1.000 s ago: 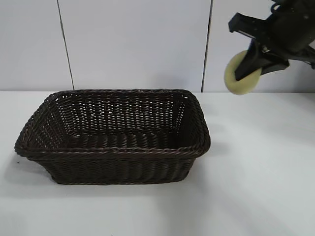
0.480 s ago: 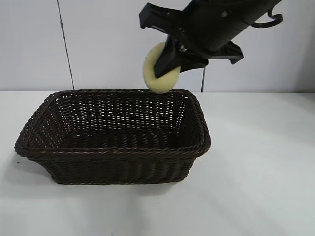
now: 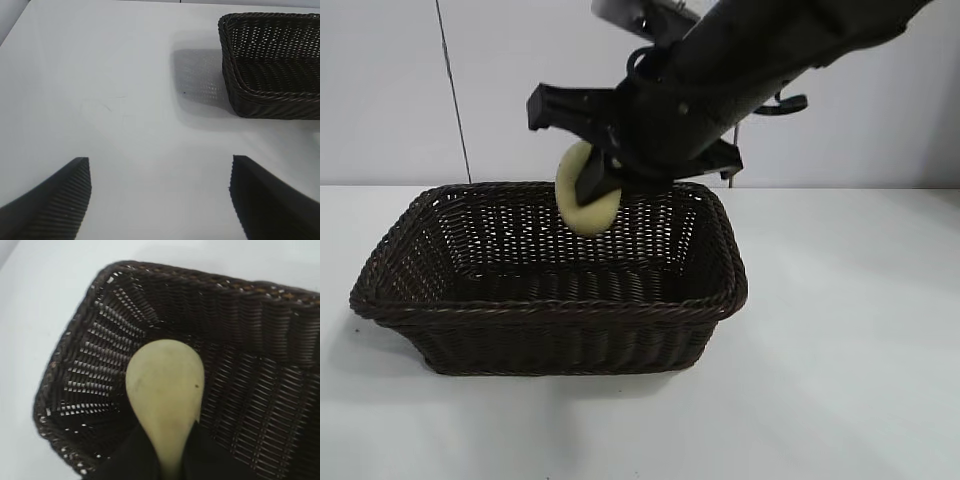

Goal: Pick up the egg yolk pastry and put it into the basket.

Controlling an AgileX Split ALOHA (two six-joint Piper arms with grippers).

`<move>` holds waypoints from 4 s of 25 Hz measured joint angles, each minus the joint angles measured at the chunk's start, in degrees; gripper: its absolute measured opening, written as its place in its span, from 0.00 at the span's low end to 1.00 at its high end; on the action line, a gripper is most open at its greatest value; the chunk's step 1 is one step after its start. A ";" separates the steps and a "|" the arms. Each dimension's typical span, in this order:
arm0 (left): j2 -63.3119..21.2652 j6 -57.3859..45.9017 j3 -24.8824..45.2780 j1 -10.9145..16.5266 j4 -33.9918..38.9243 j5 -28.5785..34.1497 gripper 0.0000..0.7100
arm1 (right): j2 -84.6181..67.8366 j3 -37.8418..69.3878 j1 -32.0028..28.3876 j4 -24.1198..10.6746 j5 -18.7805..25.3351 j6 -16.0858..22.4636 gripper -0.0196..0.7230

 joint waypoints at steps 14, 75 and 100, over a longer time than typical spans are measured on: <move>0.00 0.00 0.00 0.00 0.00 0.00 0.79 | 4.77 -0.49 0.08 1.71 -3.85 0.36 0.67; 0.00 0.00 0.00 0.00 0.00 0.00 0.79 | -17.87 2.42 -35.99 -28.31 56.89 13.85 0.69; 0.00 0.00 0.00 0.00 0.00 0.00 0.79 | -71.53 39.13 -35.99 -28.36 47.91 12.15 0.69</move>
